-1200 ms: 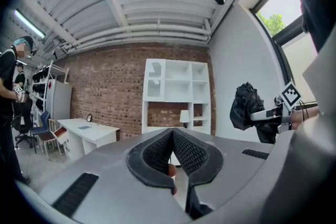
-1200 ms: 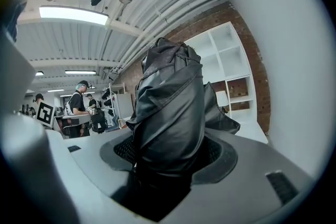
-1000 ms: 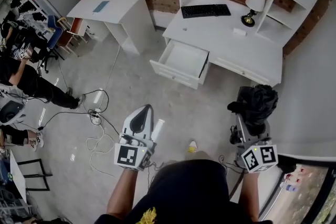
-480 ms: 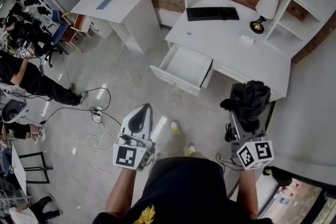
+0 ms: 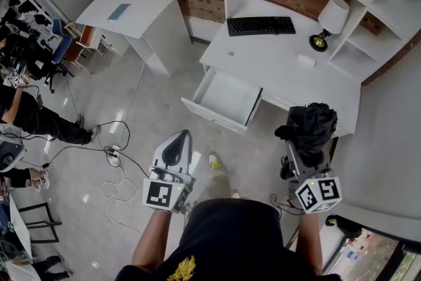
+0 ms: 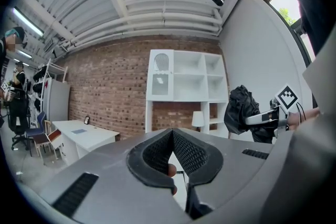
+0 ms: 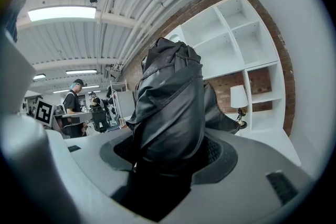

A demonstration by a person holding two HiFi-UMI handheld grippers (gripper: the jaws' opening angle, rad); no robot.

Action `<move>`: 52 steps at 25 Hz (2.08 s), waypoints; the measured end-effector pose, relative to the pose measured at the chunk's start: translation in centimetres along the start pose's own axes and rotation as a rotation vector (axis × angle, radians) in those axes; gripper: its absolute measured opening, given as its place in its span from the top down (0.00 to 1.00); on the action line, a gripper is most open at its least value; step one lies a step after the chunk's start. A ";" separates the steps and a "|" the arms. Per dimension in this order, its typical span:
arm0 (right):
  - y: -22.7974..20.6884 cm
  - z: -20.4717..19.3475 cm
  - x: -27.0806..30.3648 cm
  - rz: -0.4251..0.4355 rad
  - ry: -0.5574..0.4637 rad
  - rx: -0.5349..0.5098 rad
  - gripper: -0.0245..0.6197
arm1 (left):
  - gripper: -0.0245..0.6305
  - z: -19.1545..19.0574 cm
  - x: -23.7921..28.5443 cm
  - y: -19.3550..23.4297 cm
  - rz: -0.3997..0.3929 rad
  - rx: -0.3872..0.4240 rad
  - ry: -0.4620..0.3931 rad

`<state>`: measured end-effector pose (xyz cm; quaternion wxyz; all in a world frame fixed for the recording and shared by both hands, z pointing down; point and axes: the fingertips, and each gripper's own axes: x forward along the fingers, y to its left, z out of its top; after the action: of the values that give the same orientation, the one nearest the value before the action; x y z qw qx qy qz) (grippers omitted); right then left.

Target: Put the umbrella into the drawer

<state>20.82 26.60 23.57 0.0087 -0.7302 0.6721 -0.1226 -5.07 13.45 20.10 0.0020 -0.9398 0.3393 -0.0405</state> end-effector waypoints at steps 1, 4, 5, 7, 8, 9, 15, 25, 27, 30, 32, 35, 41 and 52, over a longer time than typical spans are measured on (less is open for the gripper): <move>0.1 0.3 1.2 -0.002 0.004 0.001 0.56 | 0.94 0.0 0.8 0.9 -0.003 0.002 0.007; 1.2 1.5 4.5 0.010 0.016 0.000 0.56 | 0.94 0.3 3.1 3.6 -0.020 -0.028 -0.017; 1.6 1.9 5.7 0.015 0.019 -0.008 0.56 | 0.94 0.4 3.9 4.7 -0.025 -0.033 -0.022; 2.4 2.5 8.2 0.020 0.033 -0.024 0.56 | 0.94 0.4 5.6 6.9 -0.027 -0.039 -0.029; 2.8 2.7 9.4 0.023 0.042 -0.031 0.56 | 0.94 0.4 6.4 8.1 -0.027 -0.044 -0.032; 3.4 2.9 10.7 0.027 0.053 -0.035 0.56 | 0.94 0.4 7.0 9.2 -0.027 -0.052 -0.034; 6.1 4.7 17.2 0.045 0.103 -0.075 0.56 | 0.94 0.0 11.0 14.3 -0.048 -0.112 -0.010; 5.5 2.4 23.7 0.080 0.191 -0.026 0.56 | 0.94 -1.4 16.1 17.8 -0.055 -0.105 0.042; 5.2 2.4 24.9 0.104 0.209 -0.028 0.56 | 0.94 -2.2 16.5 18.5 -0.023 -0.112 0.077; 4.7 2.6 27.5 0.170 0.220 -0.033 0.56 | 0.94 -3.3 18.0 19.2 0.010 -0.152 0.080; 5.0 2.3 28.7 0.216 0.228 -0.030 0.56 | 0.94 -4.2 18.5 19.2 0.025 -0.182 0.096; 5.4 0.9 30.1 0.266 0.265 -0.044 0.56 | 0.94 -5.9 18.9 18.8 0.039 -0.199 0.139; 5.4 -3.2 33.6 0.338 0.330 -0.096 0.56 | 0.94 -10.0 20.4 19.2 0.096 -0.071 0.121; 5.2 -13.9 39.1 0.390 0.507 -0.121 0.56 | 0.94 -17.9 21.6 19.1 0.188 -0.168 0.159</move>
<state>15.71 -10.27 42.69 -0.1793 -0.5331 0.7861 -0.2565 -2.04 -14.60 38.91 -0.0998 -0.8946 0.4270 -0.0858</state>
